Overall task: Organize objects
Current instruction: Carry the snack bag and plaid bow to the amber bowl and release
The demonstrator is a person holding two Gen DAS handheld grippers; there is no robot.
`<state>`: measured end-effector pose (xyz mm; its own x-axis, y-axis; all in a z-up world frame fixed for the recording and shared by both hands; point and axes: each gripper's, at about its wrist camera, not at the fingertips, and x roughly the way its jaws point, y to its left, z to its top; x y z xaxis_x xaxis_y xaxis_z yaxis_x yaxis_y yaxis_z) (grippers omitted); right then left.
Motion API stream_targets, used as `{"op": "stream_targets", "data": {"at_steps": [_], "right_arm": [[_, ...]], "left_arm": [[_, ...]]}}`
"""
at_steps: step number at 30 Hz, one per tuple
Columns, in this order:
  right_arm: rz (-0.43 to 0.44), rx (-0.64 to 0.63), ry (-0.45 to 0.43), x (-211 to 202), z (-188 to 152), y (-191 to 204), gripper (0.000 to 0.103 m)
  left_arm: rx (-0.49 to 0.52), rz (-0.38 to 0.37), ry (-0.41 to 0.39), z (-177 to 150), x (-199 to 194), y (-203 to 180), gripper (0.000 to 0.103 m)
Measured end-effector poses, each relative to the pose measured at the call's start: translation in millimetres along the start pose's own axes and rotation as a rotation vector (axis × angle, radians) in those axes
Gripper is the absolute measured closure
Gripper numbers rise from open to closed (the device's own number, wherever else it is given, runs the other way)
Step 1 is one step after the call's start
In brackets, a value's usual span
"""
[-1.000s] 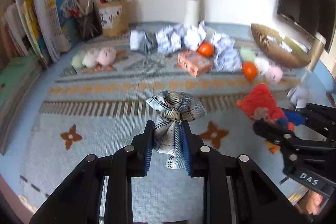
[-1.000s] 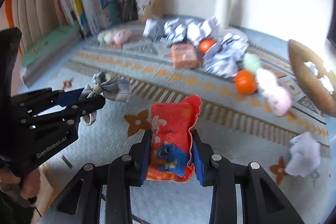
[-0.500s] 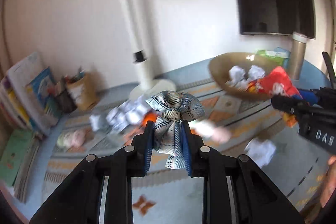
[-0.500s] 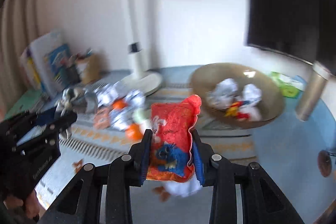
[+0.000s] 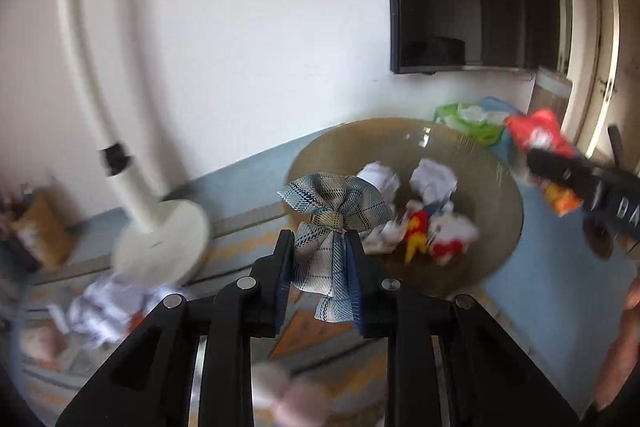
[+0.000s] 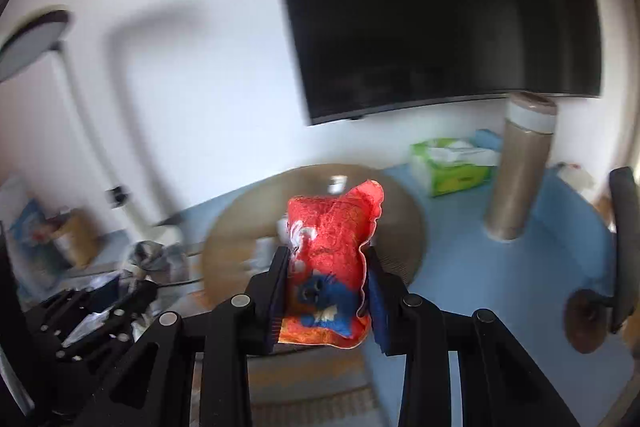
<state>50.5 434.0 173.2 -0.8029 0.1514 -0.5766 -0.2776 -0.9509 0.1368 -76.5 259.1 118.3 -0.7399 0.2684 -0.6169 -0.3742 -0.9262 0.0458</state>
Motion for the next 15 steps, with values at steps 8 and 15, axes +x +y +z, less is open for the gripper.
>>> {"op": "stream_targets", "data": {"at_steps": [8, 15], "right_arm": [[0.085, 0.082, 0.123, 61, 15, -16, 0.062], [0.089, 0.038, 0.119, 38, -5, -13, 0.055]], "left_arm": [[-0.115, -0.060, -0.025, 14, 22, 13, 0.028], [-0.120, -0.001, -0.019, -10, -14, 35, 0.028]]}}
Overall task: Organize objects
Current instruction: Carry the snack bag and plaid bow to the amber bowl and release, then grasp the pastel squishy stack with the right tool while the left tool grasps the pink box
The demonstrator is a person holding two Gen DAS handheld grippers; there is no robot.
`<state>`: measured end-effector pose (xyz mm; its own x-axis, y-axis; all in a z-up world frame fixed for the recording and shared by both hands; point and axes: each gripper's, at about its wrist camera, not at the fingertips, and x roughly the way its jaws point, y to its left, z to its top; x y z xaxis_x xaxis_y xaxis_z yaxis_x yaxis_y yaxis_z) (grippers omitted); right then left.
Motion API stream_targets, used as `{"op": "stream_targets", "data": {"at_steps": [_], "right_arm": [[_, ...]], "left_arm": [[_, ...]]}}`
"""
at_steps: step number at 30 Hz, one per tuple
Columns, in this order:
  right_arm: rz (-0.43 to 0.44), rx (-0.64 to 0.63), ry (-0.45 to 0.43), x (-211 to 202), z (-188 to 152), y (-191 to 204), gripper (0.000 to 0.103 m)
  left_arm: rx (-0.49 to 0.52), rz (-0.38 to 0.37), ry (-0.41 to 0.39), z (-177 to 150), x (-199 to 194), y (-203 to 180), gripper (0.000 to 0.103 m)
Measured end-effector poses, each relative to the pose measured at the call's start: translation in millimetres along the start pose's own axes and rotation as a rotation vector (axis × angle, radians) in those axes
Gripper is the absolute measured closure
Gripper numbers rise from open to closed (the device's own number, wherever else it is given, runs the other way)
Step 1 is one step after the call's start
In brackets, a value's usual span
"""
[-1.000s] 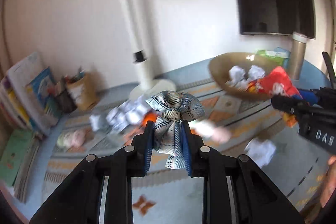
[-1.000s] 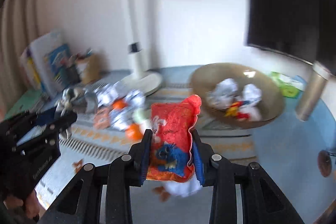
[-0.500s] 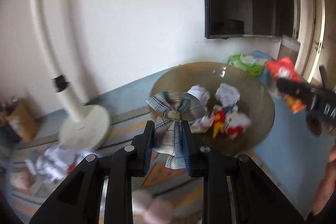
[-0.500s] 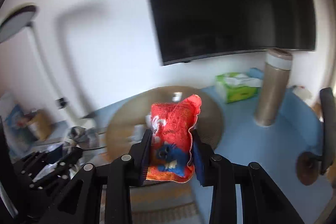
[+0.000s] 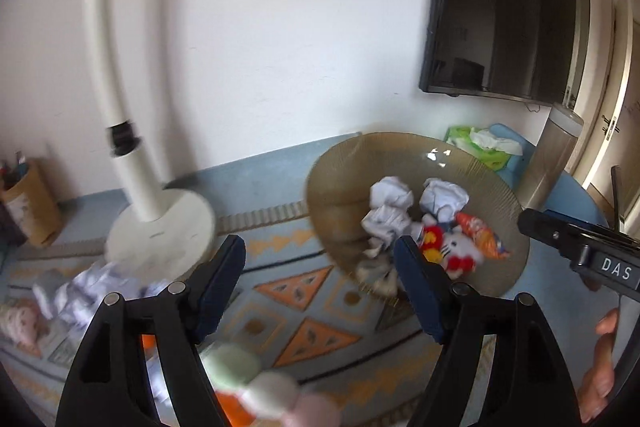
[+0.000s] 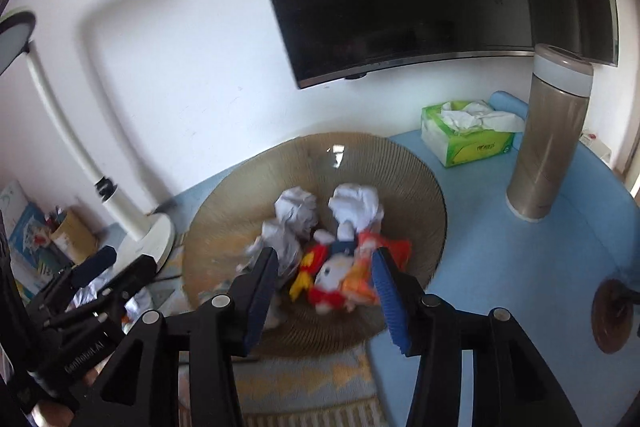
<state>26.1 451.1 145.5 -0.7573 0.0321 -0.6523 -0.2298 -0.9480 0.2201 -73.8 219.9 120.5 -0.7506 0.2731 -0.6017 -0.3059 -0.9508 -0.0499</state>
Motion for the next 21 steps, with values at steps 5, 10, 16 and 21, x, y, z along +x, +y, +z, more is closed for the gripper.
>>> {"op": "stream_targets", "data": {"at_steps": [5, 10, 16, 21], "right_arm": [[0.049, -0.040, 0.007, -29, -25, 20, 0.053], [0.085, -0.108, -0.016, -52, -68, 48, 0.039], [0.123, -0.107, -0.086, -43, -123, 53, 0.039], [0.140, -0.052, -0.050, -25, -139, 45, 0.039]], "left_arm": [[-0.075, 0.041, -0.037, -18, -56, 41, 0.025], [-0.180, 0.134, -0.074, -60, -108, 92, 0.009], [-0.244, 0.240, -0.015, -127, -111, 143, 0.007], [-0.310, 0.264, 0.025, -163, -97, 168, 0.007]]}}
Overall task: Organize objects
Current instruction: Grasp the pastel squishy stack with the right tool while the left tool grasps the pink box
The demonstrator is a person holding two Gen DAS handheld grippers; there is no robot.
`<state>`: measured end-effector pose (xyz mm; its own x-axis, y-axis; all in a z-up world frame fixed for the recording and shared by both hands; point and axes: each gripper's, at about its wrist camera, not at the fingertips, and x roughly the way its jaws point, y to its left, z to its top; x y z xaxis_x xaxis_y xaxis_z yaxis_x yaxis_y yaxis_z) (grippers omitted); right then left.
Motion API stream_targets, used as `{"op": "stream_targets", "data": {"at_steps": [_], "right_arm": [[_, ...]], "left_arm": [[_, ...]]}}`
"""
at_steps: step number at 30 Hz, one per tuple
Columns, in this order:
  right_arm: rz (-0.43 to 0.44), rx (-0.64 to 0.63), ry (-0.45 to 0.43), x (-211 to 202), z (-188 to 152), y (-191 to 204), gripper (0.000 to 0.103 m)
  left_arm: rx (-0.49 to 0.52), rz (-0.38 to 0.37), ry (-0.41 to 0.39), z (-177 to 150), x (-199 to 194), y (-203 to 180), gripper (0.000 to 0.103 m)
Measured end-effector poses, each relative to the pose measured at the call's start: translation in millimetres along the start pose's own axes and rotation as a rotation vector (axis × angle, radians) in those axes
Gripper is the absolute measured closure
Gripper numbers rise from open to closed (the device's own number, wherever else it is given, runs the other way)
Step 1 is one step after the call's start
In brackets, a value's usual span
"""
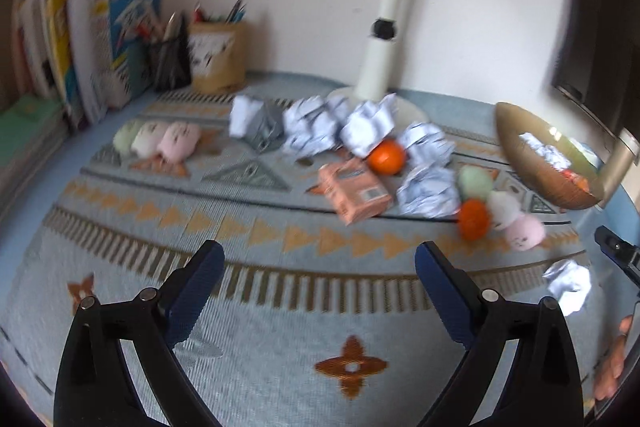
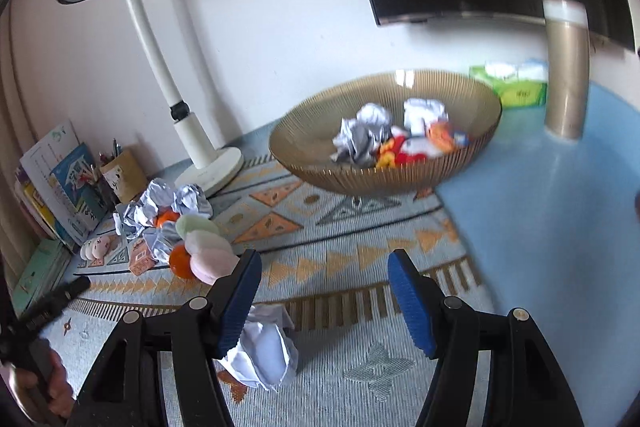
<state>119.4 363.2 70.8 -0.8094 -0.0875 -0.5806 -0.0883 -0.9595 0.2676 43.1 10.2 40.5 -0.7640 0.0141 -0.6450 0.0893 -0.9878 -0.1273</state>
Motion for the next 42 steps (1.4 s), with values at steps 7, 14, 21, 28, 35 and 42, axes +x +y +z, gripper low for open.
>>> {"op": "stream_targets", "data": {"at_steps": [7, 14, 21, 28, 35, 42], "right_arm": [[-0.054, -0.034, 0.032, 15, -3, 6, 0.038], [-0.087, -0.164, 0.025, 14, -8, 31, 0.037], [0.065, -0.302, 0.222, 39, 28, 90, 0.037], [0.006, -0.445, 0.331, 97, 23, 125, 0.054], [0.016, -0.413, 0.385, 123, 17, 120, 0.068], [0.094, -0.287, 0.420, 120, 21, 108, 0.073]], "left_arm": [[-0.006, 0.028, -0.006, -7, 6, 1, 0.007], [0.032, 0.016, 0.047, 0, 14, -3, 0.007], [0.027, -0.012, 0.096, 50, 49, -4, 0.013], [0.060, -0.022, 0.203, 56, 102, -31, 0.031], [0.104, 0.015, 0.208, 52, 115, -45, 0.045], [0.135, -0.047, 0.191, 46, 92, -36, 0.047]]}}
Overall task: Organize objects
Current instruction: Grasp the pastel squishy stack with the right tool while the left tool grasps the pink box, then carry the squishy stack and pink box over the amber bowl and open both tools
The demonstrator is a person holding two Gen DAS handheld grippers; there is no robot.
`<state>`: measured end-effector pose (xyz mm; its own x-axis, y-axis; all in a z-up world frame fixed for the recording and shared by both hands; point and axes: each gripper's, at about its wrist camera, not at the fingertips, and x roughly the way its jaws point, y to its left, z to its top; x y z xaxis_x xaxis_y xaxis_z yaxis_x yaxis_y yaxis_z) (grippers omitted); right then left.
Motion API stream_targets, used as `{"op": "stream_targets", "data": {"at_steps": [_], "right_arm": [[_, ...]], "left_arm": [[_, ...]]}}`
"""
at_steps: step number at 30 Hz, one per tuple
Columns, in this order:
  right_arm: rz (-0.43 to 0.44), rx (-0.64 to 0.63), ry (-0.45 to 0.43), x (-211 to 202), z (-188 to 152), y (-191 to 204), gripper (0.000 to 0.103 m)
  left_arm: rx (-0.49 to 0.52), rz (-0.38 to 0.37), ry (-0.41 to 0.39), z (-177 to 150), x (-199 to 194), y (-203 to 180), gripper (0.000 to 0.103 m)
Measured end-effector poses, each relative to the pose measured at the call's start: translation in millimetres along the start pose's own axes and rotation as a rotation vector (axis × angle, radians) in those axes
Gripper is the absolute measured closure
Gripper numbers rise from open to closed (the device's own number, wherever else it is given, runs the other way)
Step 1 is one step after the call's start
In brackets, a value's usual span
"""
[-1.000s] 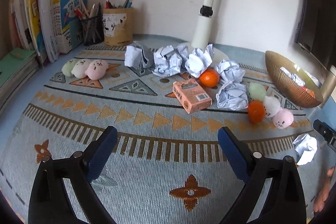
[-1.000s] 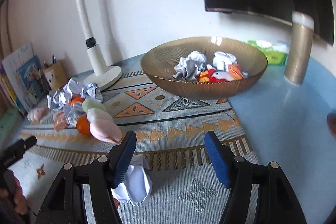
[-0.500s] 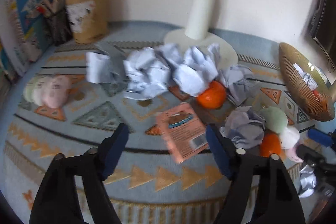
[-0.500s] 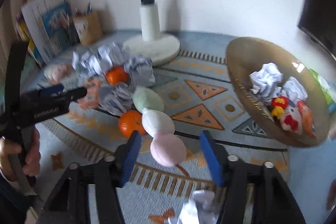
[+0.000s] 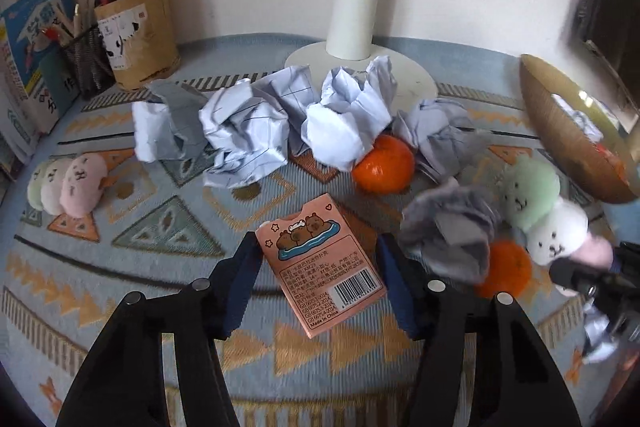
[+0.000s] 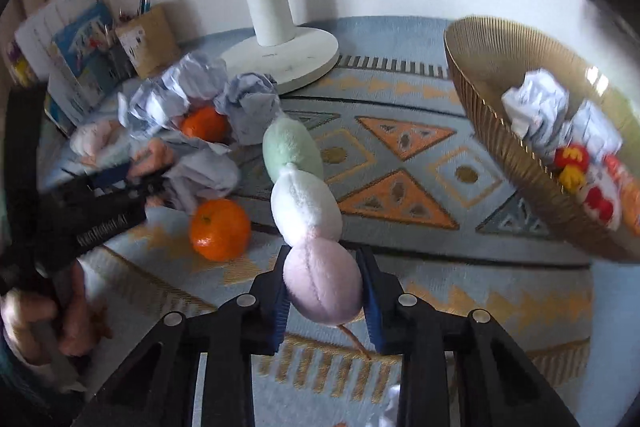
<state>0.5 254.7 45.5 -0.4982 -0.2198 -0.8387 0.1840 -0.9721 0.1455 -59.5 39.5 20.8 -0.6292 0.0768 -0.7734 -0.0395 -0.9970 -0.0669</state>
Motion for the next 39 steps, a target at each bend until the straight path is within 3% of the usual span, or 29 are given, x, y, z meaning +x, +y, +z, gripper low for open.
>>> {"op": "stream_targets", "data": {"at_steps": [5, 9, 14, 17, 21, 22, 24, 28, 32, 34, 36, 38, 39], "right_arm": [[0.232, 0.159, 0.006, -31, -11, -5, 0.073], [0.415, 0.312, 0.075, -38, -44, 3, 0.073], [0.511, 0.524, 0.171, -23, -92, 4, 0.072], [0.430, 0.478, 0.147, -32, -99, 9, 0.070], [0.271, 0.371, 0.116, -49, -102, 8, 0.038], [0.237, 0.345, 0.110, -53, -103, 8, 0.036], [0.197, 0.285, 0.124, -55, -103, 9, 0.036], [0.164, 0.138, 0.182, -46, -96, 23, 0.036], [-0.003, -0.066, 0.127, -41, -90, 52, 0.036], [-0.077, -0.140, 0.105, -37, -89, 64, 0.036], [-0.130, -0.193, 0.098, -30, -90, 72, 0.036], [-0.125, -0.218, 0.084, -27, -93, 75, 0.036], [-0.122, -0.220, 0.077, -26, -94, 76, 0.036]], "left_arm": [[0.010, -0.040, -0.025, -27, -39, 12, 0.047], [0.037, -0.058, -0.013, -55, -61, 17, 0.047], [0.080, -0.071, 0.007, -79, -71, 16, 0.047], [0.111, -0.095, 0.017, -88, -72, 14, 0.046], [0.137, -0.122, 0.042, -99, -72, 13, 0.044], [0.141, -0.119, 0.040, -100, -73, 12, 0.042], [0.136, -0.108, 0.046, -102, -74, 13, 0.024], [0.094, -0.082, 0.052, -106, -74, 16, 0.022], [0.039, -0.038, 0.037, -111, -76, 12, 0.023], [0.018, 0.003, 0.032, -112, -76, 8, 0.027], [0.033, 0.056, 0.025, -114, -76, 1, 0.044], [0.033, 0.050, 0.017, -114, -78, -3, 0.057], [0.032, 0.067, 0.015, -113, -79, -5, 0.059]]}}
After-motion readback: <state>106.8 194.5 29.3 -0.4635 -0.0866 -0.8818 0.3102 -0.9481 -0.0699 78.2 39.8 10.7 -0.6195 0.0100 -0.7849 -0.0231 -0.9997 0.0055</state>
